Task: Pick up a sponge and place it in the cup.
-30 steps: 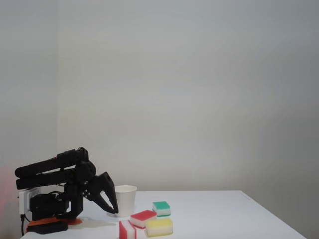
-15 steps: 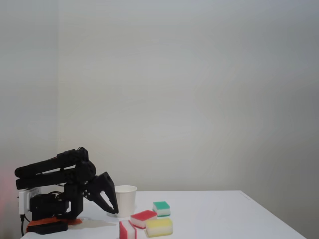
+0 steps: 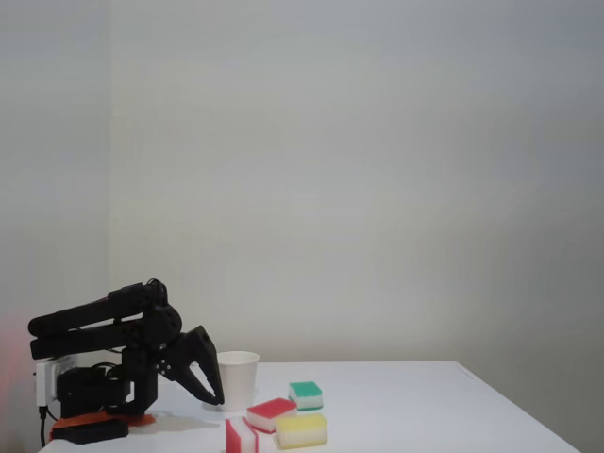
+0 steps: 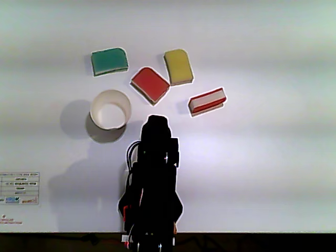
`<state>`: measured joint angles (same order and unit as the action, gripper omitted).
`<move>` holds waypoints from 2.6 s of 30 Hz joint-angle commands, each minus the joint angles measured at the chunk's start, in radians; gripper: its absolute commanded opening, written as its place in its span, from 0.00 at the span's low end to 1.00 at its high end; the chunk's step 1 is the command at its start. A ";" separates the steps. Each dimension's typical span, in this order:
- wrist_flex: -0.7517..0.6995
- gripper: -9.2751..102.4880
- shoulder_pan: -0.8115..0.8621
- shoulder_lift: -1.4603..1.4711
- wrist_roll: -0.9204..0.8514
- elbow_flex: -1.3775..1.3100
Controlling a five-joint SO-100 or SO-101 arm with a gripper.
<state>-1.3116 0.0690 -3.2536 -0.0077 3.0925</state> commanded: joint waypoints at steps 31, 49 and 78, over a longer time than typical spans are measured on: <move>-0.089 0.08 0.025 -0.009 -0.009 -0.002; -0.138 0.08 0.015 0.173 0.005 -0.235; -0.069 0.08 0.322 1.252 -0.020 -1.190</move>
<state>-1.3744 0.3636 -2.0249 -0.0138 1.9650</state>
